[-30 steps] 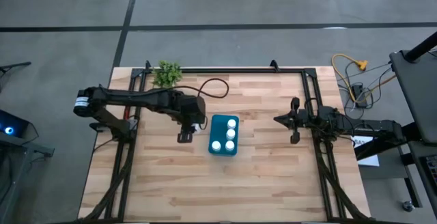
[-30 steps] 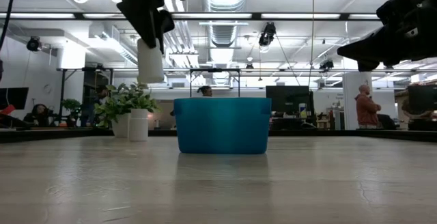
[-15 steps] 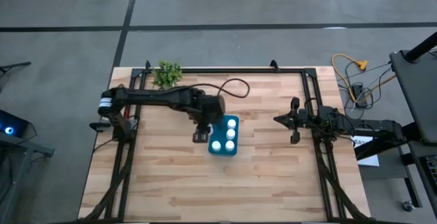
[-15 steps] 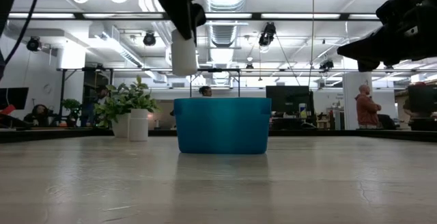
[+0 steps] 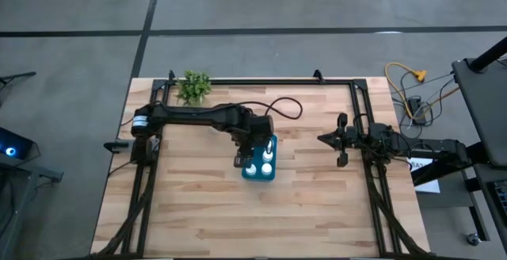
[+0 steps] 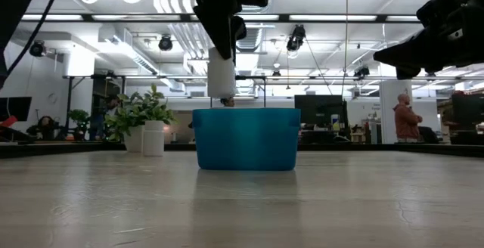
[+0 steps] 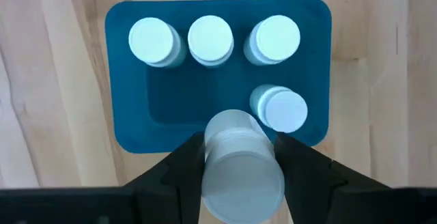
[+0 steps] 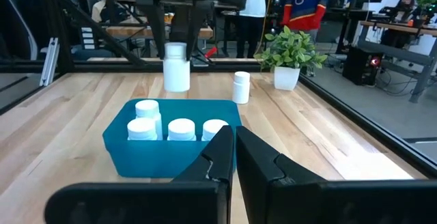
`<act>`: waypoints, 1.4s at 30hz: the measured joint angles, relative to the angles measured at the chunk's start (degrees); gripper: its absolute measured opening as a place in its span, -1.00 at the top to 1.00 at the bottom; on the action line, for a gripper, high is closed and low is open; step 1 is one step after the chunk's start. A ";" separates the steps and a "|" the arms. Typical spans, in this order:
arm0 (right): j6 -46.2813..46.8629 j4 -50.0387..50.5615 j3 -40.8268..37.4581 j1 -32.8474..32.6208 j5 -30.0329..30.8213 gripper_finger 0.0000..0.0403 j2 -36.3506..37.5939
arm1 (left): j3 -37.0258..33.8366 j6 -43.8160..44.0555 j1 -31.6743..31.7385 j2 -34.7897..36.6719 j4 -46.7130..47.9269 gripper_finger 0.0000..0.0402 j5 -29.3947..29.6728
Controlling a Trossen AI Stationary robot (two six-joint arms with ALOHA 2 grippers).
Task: Pick and place pill bottles into a basket
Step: Put the white pill bottle into the blue container
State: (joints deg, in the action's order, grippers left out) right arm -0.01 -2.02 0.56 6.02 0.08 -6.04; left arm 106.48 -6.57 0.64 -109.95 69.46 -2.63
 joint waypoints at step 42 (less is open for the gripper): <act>-0.04 0.02 0.00 0.01 0.02 0.96 -0.09 | -8.63 0.20 -0.24 -4.22 -12.30 0.30 2.33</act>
State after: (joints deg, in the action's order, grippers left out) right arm -0.05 -2.00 0.56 6.03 0.10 -6.13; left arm 97.84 -6.37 0.40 -114.17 57.17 -0.30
